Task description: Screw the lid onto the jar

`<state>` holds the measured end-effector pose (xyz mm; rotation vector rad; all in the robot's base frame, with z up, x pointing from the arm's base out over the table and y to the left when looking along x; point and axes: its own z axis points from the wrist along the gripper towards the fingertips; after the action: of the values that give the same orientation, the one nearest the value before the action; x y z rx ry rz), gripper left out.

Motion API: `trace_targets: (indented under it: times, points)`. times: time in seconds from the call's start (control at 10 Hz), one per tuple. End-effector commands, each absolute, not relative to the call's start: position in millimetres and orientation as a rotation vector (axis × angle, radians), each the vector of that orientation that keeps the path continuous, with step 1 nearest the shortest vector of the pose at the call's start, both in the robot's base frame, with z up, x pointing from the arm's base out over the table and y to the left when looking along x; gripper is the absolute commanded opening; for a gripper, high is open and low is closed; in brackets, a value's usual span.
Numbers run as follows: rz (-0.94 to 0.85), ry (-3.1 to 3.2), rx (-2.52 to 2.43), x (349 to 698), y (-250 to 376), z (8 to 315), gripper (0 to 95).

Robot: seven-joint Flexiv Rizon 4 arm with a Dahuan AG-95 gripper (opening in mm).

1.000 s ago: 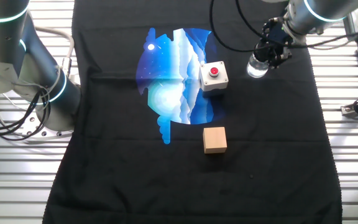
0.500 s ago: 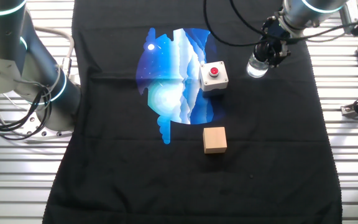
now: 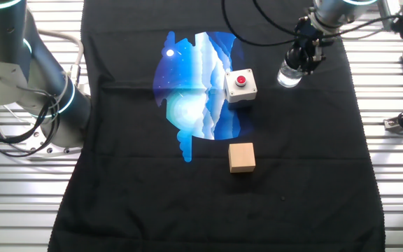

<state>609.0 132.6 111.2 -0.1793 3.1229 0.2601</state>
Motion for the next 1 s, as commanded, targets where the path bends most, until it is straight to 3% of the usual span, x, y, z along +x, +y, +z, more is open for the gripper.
trace_targets:
  times: [0.1, 1.0]
  points:
    - [0.212, 3.118, -0.157, 608.6, 132.9, 111.7, 0.0]
    - [0.123, 3.101, -0.089, 607.4, 134.1, 112.9, 0.0]
